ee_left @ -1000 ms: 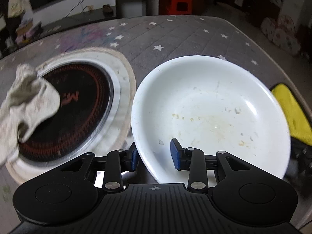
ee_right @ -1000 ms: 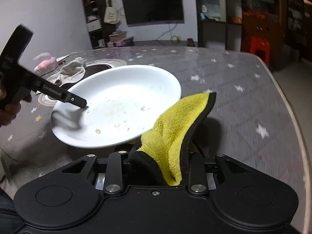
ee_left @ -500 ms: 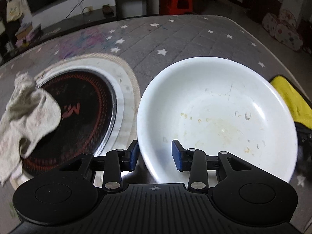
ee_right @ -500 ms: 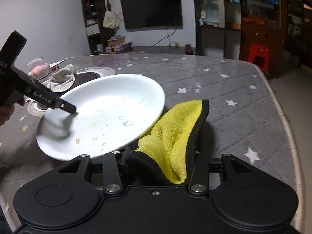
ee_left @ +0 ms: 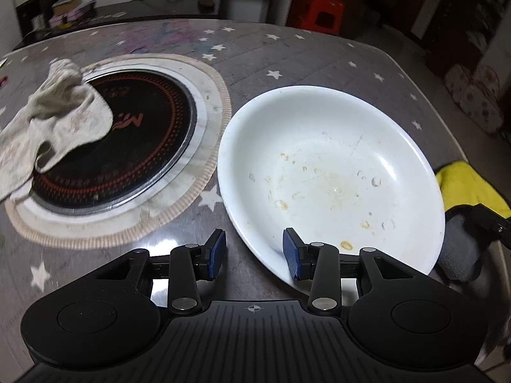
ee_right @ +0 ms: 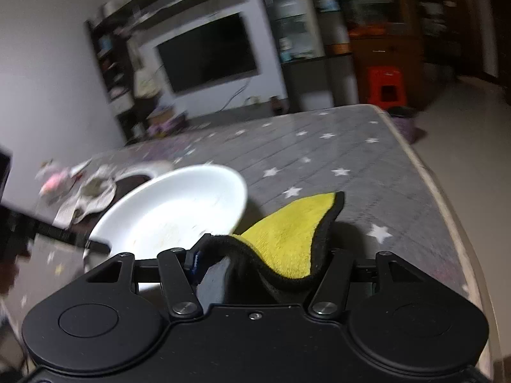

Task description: Clean bowl

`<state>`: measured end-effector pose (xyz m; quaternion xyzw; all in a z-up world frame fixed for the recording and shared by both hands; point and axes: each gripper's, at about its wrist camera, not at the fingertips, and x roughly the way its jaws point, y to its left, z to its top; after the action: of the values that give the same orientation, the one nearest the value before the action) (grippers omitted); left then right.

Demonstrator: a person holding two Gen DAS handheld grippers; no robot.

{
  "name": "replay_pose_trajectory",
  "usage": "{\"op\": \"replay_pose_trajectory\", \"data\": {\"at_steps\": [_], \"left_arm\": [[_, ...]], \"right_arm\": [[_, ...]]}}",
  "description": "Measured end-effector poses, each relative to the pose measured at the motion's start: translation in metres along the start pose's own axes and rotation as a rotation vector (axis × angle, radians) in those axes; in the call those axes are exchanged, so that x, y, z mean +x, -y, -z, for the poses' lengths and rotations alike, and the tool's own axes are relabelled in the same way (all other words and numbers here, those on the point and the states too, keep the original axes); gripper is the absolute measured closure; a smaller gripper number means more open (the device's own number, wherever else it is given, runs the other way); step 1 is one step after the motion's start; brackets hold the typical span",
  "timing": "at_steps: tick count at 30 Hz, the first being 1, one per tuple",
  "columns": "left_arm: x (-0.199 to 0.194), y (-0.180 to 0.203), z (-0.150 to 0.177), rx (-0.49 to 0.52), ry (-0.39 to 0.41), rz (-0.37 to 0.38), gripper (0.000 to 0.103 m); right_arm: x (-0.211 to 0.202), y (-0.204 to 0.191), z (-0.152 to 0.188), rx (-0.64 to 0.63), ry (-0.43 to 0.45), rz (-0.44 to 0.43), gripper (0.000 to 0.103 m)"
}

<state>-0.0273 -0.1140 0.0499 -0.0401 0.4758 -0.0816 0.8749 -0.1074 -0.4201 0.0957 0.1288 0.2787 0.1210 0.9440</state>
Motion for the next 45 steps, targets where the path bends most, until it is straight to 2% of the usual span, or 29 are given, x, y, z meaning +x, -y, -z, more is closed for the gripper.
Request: {"op": "replay_pose_trajectory", "data": {"at_steps": [2, 4, 11, 14, 19, 23, 28, 33, 40, 45], "left_arm": [[-0.003, 0.0, 0.001, -0.02, -0.006, 0.018, 0.063], [-0.002, 0.002, 0.002, -0.032, -0.015, 0.026, 0.063], [0.002, 0.012, 0.01, -0.047, -0.041, 0.053, 0.064], [0.003, 0.018, 0.012, -0.032, -0.035, 0.036, 0.066], [0.003, 0.017, 0.011, -0.013, -0.033, 0.039, 0.067], [0.003, 0.017, 0.007, 0.045, -0.024, 0.029, 0.069], [0.009, 0.007, -0.002, 0.123, -0.064, 0.08, 0.069], [0.017, 0.006, -0.016, 0.243, -0.069, 0.073, 0.068], [0.028, 0.009, -0.026, 0.314, -0.071, 0.046, 0.064], [0.032, 0.01, -0.029, 0.324, -0.073, 0.038, 0.063]], "right_arm": [[-0.003, 0.006, -0.001, 0.058, 0.025, 0.012, 0.058], [-0.004, 0.008, -0.001, 0.073, 0.025, 0.031, 0.061], [0.009, 0.01, 0.006, 0.061, -0.013, 0.122, 0.08], [0.018, 0.01, 0.015, 0.05, -0.044, 0.136, 0.082], [0.022, 0.011, 0.026, 0.073, -0.061, 0.123, 0.084], [0.016, 0.005, 0.033, 0.091, -0.09, 0.06, 0.084], [0.008, -0.005, 0.042, 0.059, -0.094, 0.015, 0.084], [0.016, -0.003, 0.034, 0.038, -0.097, -0.009, 0.084], [0.036, 0.01, 0.022, 0.087, -0.084, -0.027, 0.084], [0.05, 0.021, 0.016, 0.16, -0.066, -0.041, 0.084]]}}
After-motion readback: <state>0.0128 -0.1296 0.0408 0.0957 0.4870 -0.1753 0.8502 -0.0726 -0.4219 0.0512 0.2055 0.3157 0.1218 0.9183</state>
